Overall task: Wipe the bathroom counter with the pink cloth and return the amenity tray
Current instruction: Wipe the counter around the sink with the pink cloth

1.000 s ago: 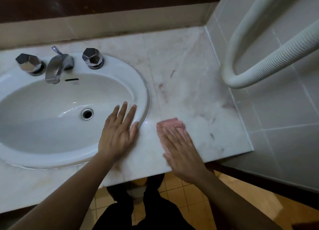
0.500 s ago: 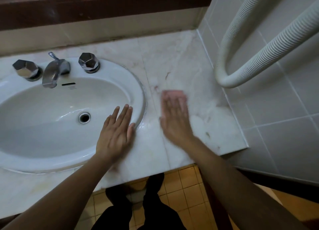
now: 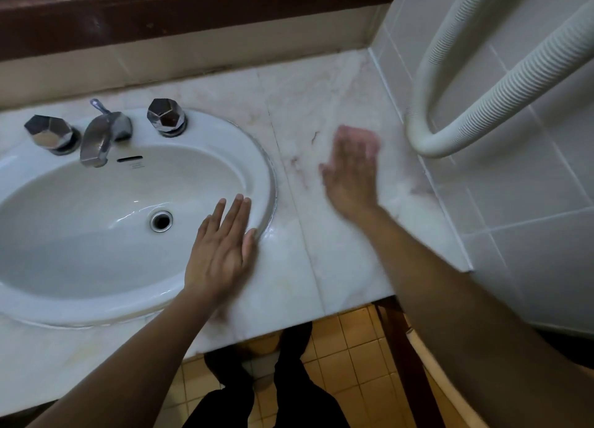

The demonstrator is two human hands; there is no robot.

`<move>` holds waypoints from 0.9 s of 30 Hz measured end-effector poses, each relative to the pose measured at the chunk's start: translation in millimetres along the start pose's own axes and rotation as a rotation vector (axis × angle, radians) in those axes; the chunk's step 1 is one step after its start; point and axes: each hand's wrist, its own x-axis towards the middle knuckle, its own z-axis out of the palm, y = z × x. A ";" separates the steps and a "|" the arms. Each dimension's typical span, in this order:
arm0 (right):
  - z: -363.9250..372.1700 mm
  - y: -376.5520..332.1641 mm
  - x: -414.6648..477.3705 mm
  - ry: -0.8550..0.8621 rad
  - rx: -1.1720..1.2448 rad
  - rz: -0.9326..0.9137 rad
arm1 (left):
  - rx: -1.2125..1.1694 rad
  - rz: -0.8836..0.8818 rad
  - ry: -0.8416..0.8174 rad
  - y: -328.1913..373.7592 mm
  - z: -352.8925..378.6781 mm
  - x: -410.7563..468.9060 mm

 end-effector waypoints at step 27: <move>26.9 -157.2 -278.8 -0.272 0.148 -0.351 | -0.305 0.113 0.012 -45.2 -31.1 -43.4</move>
